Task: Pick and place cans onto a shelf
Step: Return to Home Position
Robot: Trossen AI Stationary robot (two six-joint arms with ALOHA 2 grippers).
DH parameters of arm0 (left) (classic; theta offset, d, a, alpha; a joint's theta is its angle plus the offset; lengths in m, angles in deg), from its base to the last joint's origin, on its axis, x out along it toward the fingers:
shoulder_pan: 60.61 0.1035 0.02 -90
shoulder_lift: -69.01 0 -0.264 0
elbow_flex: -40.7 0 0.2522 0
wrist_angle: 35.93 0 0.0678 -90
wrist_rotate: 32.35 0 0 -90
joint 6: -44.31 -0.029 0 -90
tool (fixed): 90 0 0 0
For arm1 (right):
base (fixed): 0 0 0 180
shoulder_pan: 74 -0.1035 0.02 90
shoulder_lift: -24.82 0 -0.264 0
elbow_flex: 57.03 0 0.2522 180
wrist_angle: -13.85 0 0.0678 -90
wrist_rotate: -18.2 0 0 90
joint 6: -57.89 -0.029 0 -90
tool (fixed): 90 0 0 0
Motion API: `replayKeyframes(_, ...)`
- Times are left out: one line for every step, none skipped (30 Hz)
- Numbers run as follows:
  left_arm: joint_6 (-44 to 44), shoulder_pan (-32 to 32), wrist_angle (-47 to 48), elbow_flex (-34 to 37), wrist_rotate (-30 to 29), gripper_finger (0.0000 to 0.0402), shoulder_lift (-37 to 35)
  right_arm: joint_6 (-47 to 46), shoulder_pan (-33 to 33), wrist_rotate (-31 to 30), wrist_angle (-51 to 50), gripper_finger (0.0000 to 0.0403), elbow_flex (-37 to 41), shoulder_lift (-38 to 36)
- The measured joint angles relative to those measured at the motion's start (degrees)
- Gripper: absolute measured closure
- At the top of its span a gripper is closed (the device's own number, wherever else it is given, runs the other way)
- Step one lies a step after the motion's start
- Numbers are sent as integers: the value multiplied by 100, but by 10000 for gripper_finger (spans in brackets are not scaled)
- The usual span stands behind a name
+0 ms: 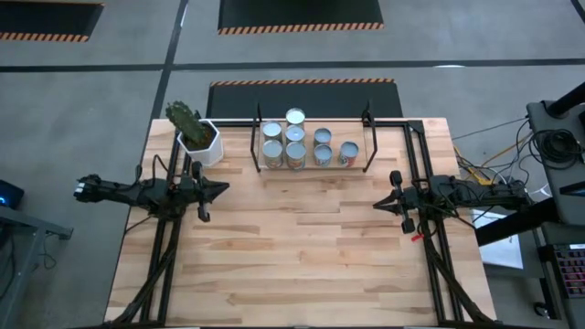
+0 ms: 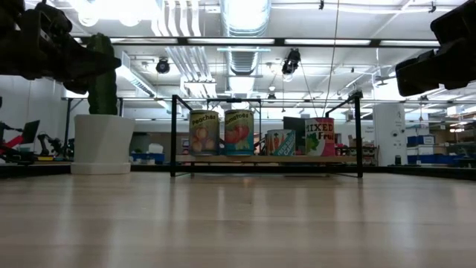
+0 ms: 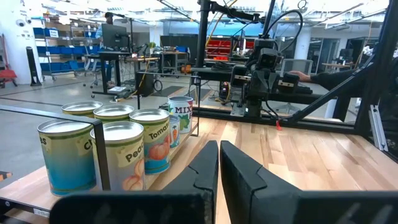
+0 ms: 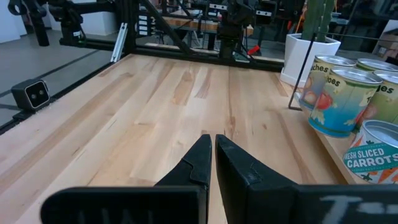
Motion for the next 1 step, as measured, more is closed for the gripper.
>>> replayKeyframes(2,0,0,0,-2,402,0,0,1,0,0,390,0,0)
